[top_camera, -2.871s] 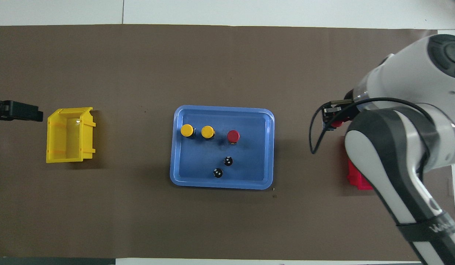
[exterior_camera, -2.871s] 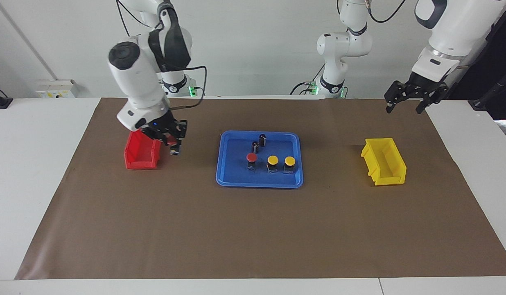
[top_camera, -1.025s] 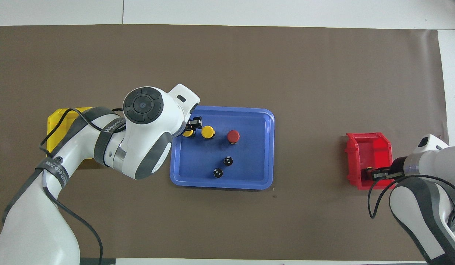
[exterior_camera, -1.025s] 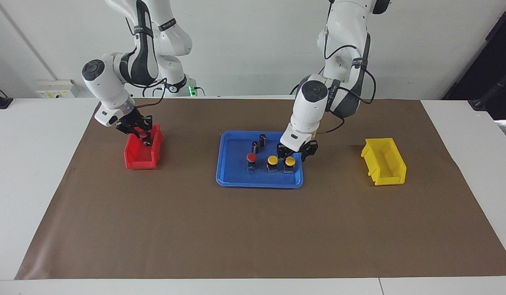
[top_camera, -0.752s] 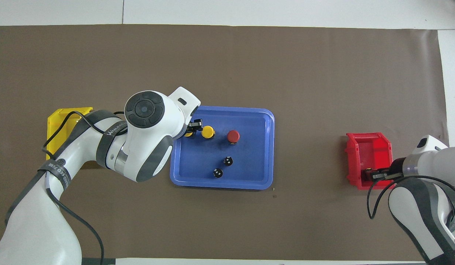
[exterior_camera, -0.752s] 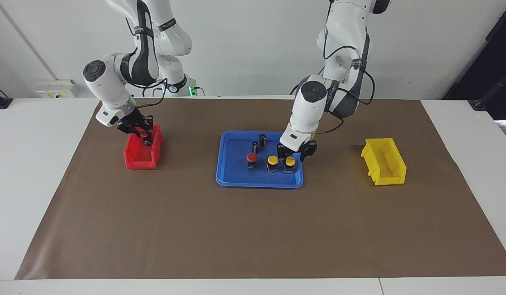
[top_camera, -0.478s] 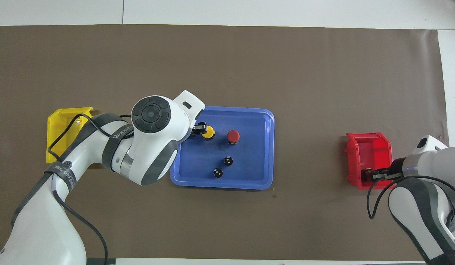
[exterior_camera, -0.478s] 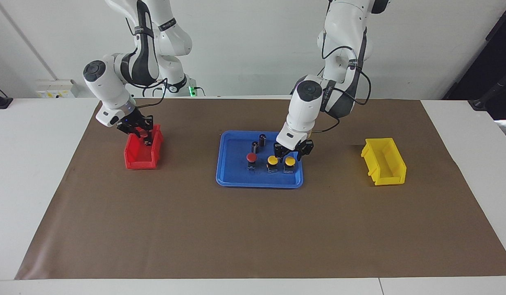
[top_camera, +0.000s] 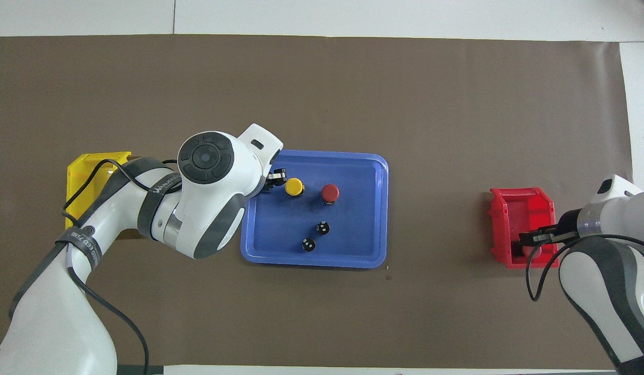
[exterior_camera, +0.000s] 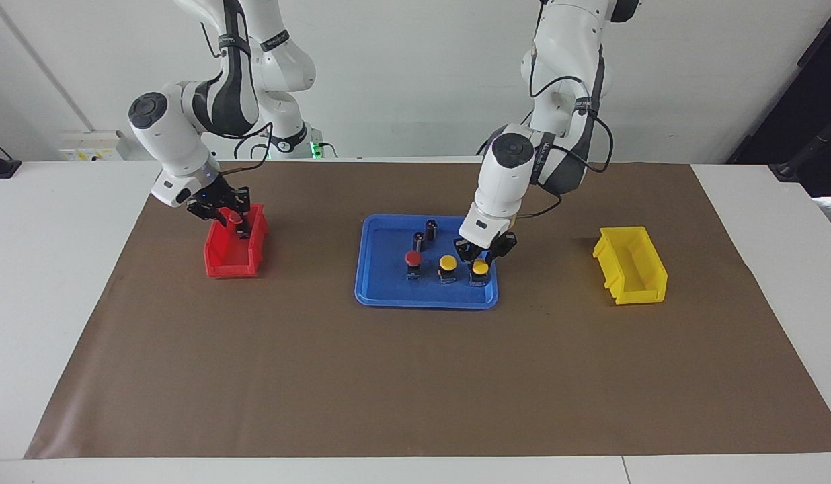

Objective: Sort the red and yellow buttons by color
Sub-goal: 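Carry the yellow button to the yellow bin while the right gripper reaches the tray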

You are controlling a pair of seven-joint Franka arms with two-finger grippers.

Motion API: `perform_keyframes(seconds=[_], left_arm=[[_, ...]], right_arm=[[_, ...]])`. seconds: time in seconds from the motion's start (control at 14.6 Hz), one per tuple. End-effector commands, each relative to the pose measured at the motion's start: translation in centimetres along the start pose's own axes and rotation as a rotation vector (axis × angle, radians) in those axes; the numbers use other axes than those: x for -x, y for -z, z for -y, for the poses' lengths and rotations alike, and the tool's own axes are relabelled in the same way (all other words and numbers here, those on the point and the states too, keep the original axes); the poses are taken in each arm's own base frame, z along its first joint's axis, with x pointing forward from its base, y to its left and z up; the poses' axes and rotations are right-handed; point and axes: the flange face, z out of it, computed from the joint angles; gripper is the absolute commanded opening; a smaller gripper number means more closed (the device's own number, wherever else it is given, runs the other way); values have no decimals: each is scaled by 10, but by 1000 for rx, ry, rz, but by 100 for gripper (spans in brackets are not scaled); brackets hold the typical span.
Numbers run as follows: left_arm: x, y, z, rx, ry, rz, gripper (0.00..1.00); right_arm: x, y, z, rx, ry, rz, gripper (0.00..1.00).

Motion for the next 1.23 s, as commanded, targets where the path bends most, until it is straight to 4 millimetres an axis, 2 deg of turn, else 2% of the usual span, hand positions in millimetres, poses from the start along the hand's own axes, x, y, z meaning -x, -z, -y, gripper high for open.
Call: perform_keyframes(seconds=[0.0, 0.07, 0.14, 0.21, 0.34, 0.41, 0.48, 0.62, 0.75, 0.82, 0.96, 1.09, 1.16], left_arm=[[-12, 47, 11, 1, 39, 29, 2], [-13, 69, 12, 5, 44, 55, 2], [-13, 87, 17, 14, 43, 70, 2], [-15, 95, 28, 9, 32, 86, 2], [-28, 105, 68, 4, 4, 102, 2], [-40, 110, 100, -1, -10, 116, 2], [-57, 114, 144, 3, -40, 126, 2], [-76, 119, 208, 8, -50, 123, 2], [-91, 121, 267, 6, 35, 110, 2], [-94, 121, 293, 8, 65, 106, 2], [-94, 118, 333, 13, 38, 114, 2], [-78, 106, 350, 15, 34, 141, 2], [-71, 100, 357, 8, 38, 151, 2]], right_arm=[[-31, 37, 13, -4, -8, -1, 56], [-41, 48, 25, -2, -19, 0, 60], [-57, 61, 46, 1, -26, -1, 67], [-72, 74, 63, 5, -49, 3, 71], [-101, 97, 109, 16, -104, -13, 74], [-113, 102, 135, 19, -128, -34, 73], [-124, 99, 162, 21, -137, -44, 73], [-151, 96, 217, 20, -197, -68, 72], [-175, 85, 272, 25, -227, -90, 72], [-183, 74, 291, 16, -248, -112, 72], [-186, 39, 336, 11, -269, -124, 72], [-191, 2, 373, 20, -299, -147, 72], [-194, -14, 384, 49, -293, -159, 72]])
